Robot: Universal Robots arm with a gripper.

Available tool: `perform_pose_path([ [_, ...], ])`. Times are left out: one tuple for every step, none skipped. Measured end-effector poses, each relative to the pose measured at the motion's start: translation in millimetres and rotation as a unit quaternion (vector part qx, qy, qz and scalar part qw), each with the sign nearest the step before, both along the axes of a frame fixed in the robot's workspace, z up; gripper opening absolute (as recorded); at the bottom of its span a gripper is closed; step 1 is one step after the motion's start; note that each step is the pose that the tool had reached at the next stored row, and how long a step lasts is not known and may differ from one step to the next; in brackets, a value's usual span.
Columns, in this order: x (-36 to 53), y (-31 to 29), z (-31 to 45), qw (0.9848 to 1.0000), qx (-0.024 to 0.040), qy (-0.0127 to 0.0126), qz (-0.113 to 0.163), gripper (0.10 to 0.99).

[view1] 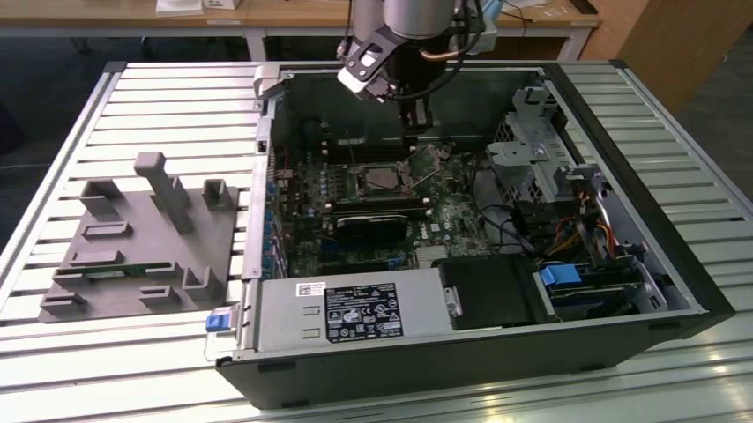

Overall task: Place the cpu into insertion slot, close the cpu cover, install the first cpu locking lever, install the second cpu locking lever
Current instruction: 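Close the cpu cover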

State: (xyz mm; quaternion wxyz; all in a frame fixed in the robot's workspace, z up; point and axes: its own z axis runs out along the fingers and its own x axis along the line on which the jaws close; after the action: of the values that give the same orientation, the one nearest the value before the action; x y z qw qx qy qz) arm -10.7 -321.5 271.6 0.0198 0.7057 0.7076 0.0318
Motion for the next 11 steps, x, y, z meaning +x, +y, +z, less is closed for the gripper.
perform_pose_path([
  [2.9,0.0,0.0,1.0000,0.0000,0.0004,0.000,0.102],
  [5.9,0.0,-0.1,1.0000,0.0000,0.0007,0.000,0.102],
  [9.0,0.0,-0.1,1.0000,0.0000,0.0010,0.000,0.102],
  [11.9,0.0,-0.1,1.0000,0.0000,0.0013,0.000,0.102],
  [14.9,0.1,-0.1,1.0000,0.0000,0.0016,0.000,0.102],
  [18.1,0.1,-0.2,1.0000,0.0000,0.0018,0.000,0.102],
  [20.8,0.1,-0.1,1.0000,-0.0001,0.0021,0.000,0.102],
  [23.6,0.1,-0.2,1.0000,-0.0001,0.0023,0.000,0.102],
  [26.4,0.1,-0.2,1.0000,-0.0001,0.0025,0.000,0.102],
  [29.0,0.2,-0.3,1.0000,0.0000,0.0027,0.000,0.102],
  [31.6,0.2,-0.3,1.0000,0.0000,0.0029,0.000,0.102],
])
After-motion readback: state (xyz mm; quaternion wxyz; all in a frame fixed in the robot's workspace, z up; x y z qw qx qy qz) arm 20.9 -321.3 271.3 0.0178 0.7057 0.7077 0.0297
